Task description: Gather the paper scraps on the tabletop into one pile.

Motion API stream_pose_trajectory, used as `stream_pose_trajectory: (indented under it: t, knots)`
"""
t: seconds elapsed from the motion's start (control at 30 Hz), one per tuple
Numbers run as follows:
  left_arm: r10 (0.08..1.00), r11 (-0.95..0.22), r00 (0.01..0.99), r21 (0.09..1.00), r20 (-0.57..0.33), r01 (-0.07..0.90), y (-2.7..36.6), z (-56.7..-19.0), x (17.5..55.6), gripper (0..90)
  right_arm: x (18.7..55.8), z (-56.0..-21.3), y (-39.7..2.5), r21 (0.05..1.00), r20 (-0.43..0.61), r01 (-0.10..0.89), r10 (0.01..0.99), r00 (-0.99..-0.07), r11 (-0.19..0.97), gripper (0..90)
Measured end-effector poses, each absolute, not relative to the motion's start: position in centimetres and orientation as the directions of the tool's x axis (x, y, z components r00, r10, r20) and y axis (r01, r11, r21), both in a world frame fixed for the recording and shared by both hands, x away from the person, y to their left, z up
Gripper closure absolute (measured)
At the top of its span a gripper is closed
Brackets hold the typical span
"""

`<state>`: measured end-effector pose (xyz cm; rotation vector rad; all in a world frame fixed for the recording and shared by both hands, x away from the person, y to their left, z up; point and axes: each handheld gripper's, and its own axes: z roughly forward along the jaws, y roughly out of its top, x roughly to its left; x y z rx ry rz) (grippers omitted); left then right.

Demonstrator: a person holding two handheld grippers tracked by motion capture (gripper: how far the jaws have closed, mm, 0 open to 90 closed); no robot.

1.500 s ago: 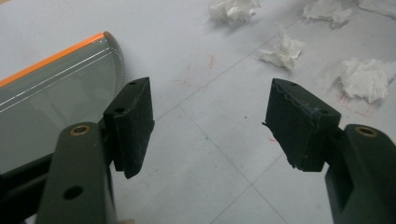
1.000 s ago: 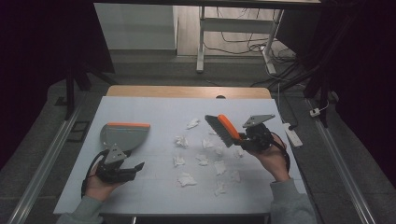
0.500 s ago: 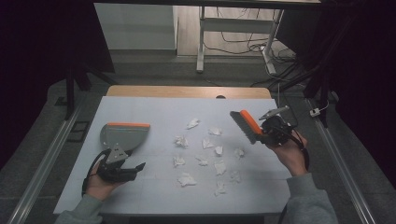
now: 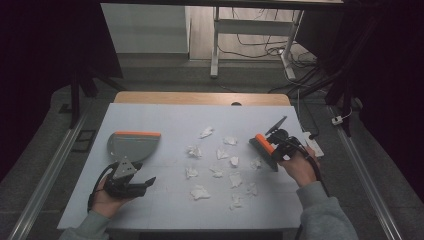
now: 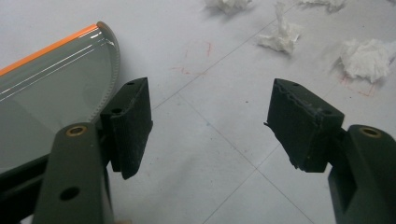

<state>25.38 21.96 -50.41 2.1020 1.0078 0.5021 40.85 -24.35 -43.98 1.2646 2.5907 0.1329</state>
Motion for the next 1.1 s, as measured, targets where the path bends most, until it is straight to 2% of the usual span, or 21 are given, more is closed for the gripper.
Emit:
stream_pose_trajectory:
  t: [0.13,0.2,0.27,0.33,0.43,0.5,0.67,0.77,0.9,1.1]
  knots:
    - [0.793,-0.412,0.609,0.758,0.024,0.506,22.0,-50.6,25.4,31.6,40.7,-44.2,-21.3,0.180,-0.173,0.710,0.733,-0.658,0.681,70.5]
    - [0.792,-0.413,0.610,0.755,0.023,0.509,22.0,-50.6,25.4,31.6,40.4,-44.1,-20.2,0.193,-0.136,0.694,0.720,-0.681,0.693,70.4]
    - [0.792,-0.415,0.610,0.754,0.025,0.508,22.0,-50.6,25.4,31.6,40.1,-43.8,-19.4,0.235,-0.041,0.681,0.707,-0.706,0.693,70.4]
    - [0.792,-0.415,0.609,0.754,0.025,0.509,22.0,-50.7,25.4,31.6,40.1,-43.2,-19.0,0.270,-0.015,0.667,0.696,-0.718,0.694,70.4]
    - [0.795,-0.413,0.606,0.754,0.026,0.511,22.0,-50.7,25.4,31.7,40.7,-42.1,-19.3,0.342,-0.069,0.648,0.705,-0.706,0.681,70.3]
    - [0.799,-0.407,0.601,0.754,0.020,0.515,22.1,-50.7,25.5,31.7,41.7,-41.7,-20.0,0.391,-0.052,0.648,0.719,-0.693,0.653,70.3]
    - [0.804,-0.403,0.595,0.751,0.017,0.523,22.1,-50.9,25.8,31.8,44.7,-42.0,-19.9,0.401,-0.148,0.622,0.717,-0.681,0.673,70.3]
    - [0.805,-0.407,0.593,0.748,0.021,0.525,22.0,-50.9,25.8,31.8,46.3,-42.7,-19.0,0.387,-0.183,0.578,0.674,-0.716,0.718,70.3]
    - [0.811,-0.397,0.585,0.750,0.015,0.530,22.2,-51.0,25.8,31.9,47.9,-43.6,-17.2,0.313,-0.258,0.554,0.630,-0.732,0.772,70.3]
    - [0.810,-0.396,0.587,0.752,0.016,0.526,22.4,-51.0,25.7,32.1,48.9,-44.0,-15.2,0.242,-0.305,0.522,0.575,-0.759,0.818,70.4]
